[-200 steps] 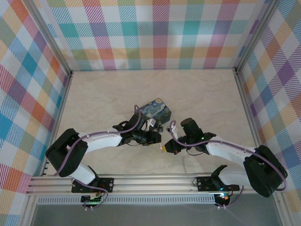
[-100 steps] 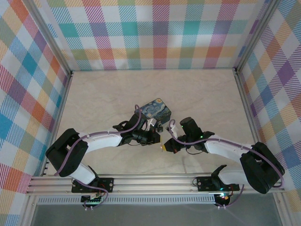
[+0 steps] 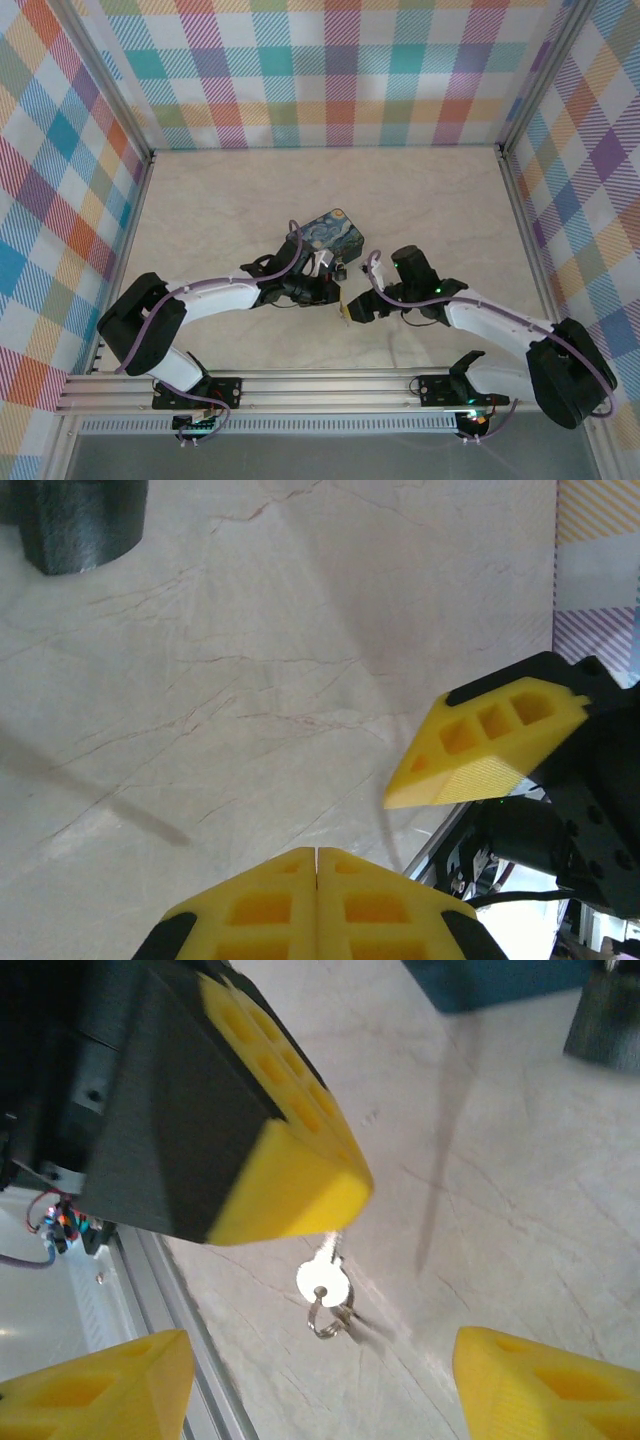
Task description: Unlock a padlock with a key
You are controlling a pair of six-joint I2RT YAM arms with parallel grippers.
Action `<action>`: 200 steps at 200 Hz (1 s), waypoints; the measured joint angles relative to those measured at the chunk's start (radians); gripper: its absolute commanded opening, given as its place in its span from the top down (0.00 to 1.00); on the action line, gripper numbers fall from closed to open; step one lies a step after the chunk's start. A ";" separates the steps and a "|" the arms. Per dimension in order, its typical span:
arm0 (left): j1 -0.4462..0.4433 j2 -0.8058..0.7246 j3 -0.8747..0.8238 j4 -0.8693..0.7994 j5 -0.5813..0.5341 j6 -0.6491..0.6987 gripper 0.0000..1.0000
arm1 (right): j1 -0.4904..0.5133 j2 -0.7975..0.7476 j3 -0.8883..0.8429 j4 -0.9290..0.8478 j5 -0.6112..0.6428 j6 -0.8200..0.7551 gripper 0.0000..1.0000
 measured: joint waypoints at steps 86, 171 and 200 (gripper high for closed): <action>0.007 -0.039 0.017 0.039 -0.010 -0.034 1.00 | -0.057 0.074 -0.029 0.286 -0.153 0.143 0.46; 0.108 -0.110 0.017 0.118 -0.008 -0.092 1.00 | -0.109 0.148 -0.108 0.629 -0.179 0.371 0.55; 0.126 -0.115 0.016 0.152 -0.010 -0.115 1.00 | -0.112 0.194 -0.126 0.805 -0.163 0.495 0.57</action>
